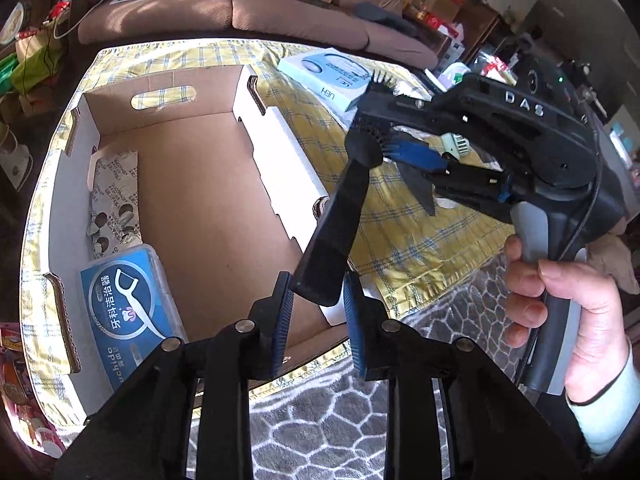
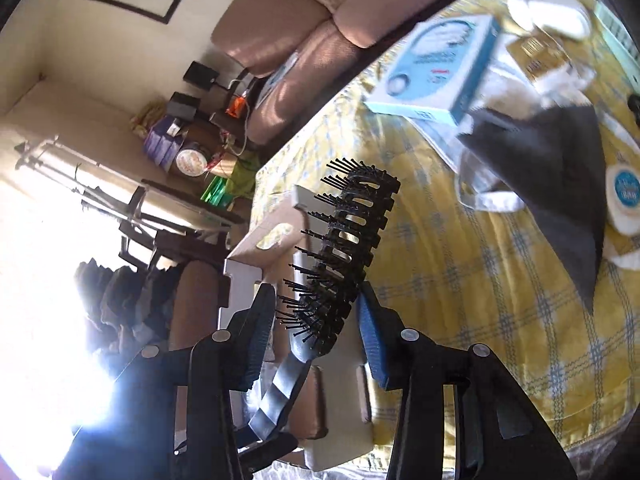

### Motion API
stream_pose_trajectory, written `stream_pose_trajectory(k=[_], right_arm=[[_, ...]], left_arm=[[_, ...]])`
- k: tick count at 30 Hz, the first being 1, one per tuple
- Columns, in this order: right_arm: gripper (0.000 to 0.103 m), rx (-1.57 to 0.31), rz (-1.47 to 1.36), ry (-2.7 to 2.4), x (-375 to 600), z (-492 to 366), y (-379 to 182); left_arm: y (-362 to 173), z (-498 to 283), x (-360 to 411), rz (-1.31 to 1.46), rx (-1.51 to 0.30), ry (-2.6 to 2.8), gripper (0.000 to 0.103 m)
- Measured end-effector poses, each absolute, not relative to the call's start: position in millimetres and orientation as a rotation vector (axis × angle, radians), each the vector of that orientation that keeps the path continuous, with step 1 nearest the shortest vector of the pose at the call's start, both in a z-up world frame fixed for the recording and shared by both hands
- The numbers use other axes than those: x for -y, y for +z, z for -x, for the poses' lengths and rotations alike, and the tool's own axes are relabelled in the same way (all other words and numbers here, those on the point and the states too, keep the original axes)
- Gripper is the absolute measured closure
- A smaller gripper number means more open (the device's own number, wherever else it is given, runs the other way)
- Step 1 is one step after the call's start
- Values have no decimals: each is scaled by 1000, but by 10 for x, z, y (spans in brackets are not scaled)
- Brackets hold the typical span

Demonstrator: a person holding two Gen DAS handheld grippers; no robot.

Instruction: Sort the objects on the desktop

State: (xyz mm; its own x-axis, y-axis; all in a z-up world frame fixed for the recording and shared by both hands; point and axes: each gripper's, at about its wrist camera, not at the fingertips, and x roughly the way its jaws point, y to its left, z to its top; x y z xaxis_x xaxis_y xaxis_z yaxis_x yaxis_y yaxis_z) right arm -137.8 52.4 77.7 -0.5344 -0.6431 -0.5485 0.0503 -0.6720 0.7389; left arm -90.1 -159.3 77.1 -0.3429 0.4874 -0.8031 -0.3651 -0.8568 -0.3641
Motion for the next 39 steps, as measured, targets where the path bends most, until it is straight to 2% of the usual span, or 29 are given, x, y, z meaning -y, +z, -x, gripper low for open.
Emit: stream_pose_trajectory(k=[5,9,19,21,25,29,33,36,39], right_arm=[[61,654,-1190,-2183,60,1502,1047],[61,460,-1270,-2112,466,1619,1024],[61,117,-1431,-2098,735,1881,873],[67,2,-1469,-2075,854,1916,823],[69,-260,-1476,-2084,1120,1918,783],[69,-248,-1485,-2111,1103,1932,799],[67,-23,-1419,-2125,839,1880,1032],[55,110,-1375,-2134,574,1809,1218],[54,219,-1329,-2144,287,1762,1370]], left_arm=[[761,817,1596,1375,182,2191,80],[743,778,1679,1379,235,2172,80],[1063,707,2243,1349,331,2204,80],[1115,719,2324,1349,342,2222,80],[1163,739,2398,1347,343,2240,80],[1156,826,2406,1373,332,2254,76],[1111,982,2179,1414,267,2244,76],[1034,1157,1987,1485,205,2261,68],[999,1355,1851,1521,224,2278,64]])
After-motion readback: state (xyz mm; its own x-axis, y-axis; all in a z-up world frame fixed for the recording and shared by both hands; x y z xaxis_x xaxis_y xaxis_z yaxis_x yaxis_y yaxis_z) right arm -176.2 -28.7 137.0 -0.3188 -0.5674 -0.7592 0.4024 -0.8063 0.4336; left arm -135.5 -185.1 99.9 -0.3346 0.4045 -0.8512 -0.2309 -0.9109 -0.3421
